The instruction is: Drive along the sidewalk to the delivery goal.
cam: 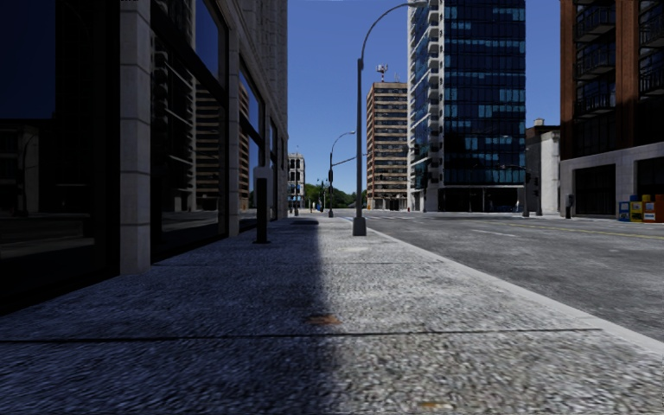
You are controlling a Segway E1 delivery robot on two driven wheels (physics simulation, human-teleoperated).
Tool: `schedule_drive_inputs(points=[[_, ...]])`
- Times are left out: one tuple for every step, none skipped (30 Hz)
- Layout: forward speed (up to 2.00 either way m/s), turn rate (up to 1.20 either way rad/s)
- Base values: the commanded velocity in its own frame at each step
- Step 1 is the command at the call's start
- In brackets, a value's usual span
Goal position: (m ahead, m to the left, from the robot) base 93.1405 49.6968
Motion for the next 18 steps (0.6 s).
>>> schedule_drive_inputs(points=[[2.0,0.0],[2.0,0.0],[2.0,0.0],[2.0,0.0],[2.0,0.0],[2.0,0.0],[2.0,0.0],[2.0,0.0],[2.0,0.0],[2.0,0.0],[2.0,0.0],[2.0,0.0],[2.0,0.0],[2.0,0.0],[2.0,0.0],[2.0,0.0],[2.0,0.0],[2.0,0.0]])
